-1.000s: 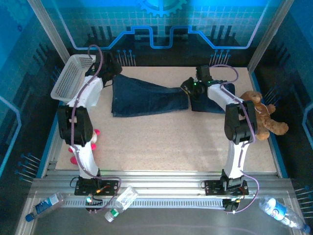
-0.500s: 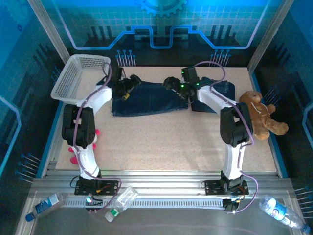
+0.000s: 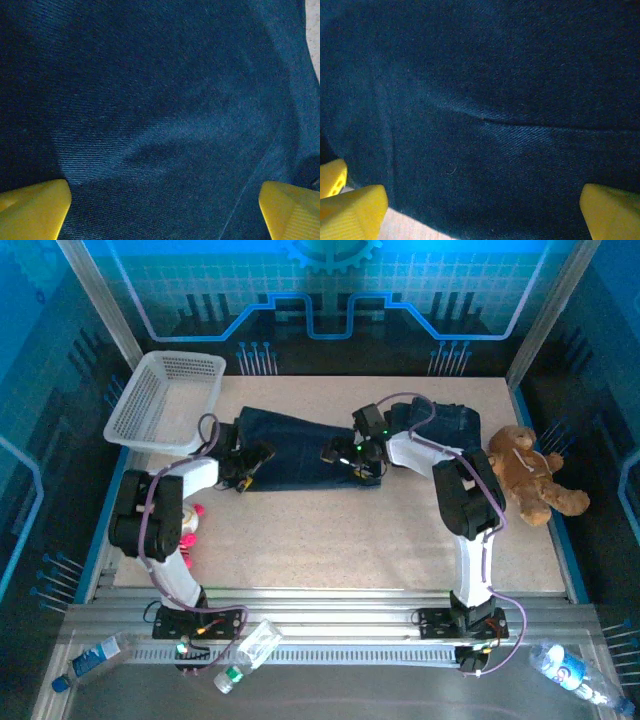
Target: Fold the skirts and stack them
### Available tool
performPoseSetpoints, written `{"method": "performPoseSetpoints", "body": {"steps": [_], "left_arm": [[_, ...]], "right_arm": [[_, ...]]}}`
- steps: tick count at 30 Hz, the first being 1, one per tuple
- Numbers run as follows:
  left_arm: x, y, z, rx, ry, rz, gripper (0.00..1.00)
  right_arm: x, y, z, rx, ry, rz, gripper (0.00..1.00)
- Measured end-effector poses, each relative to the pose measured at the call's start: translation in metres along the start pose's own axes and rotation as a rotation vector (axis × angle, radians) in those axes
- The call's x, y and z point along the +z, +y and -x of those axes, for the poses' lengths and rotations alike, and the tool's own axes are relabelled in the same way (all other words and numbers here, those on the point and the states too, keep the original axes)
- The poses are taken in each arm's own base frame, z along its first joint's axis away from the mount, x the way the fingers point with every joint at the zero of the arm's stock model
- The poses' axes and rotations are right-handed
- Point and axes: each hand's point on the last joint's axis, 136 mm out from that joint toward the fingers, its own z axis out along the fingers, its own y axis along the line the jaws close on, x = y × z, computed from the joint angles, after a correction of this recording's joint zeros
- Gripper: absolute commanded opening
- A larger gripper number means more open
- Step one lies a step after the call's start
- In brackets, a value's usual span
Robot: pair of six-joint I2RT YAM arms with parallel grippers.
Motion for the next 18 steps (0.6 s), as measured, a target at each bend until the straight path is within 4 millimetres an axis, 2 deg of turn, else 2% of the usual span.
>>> {"method": "performPoseSetpoints", "body": {"steps": [3,6,9,12,15,18], "left_arm": [[-0.024,0.009,-0.003,-0.01,-0.005,0.007,0.99],[-0.047,-0.014,0.001,0.015,-0.034,-0.066,0.99],[-0.067,-0.046,0.001,-0.005,-0.053,-0.177,0.99],[-0.068,-0.065,-0.003,-0.071,-0.055,-0.252,0.99],[-0.059,-0.07,-0.02,-0.156,-0.031,-0.297,0.99],[-0.042,-0.071,-0.039,-0.222,0.008,-0.304,0.99]], "right_arm": [[-0.007,0.012,-0.025,-0.014,0.056,0.002,1.0],[-0.015,0.026,-0.025,-0.022,0.062,0.019,1.0],[-0.023,0.052,-0.004,-0.04,0.017,0.077,1.0],[-0.023,0.089,0.025,-0.056,-0.034,0.177,1.0],[-0.005,0.116,0.051,-0.054,-0.058,0.254,1.0],[0.026,0.123,0.065,-0.025,-0.045,0.286,1.0]]}}
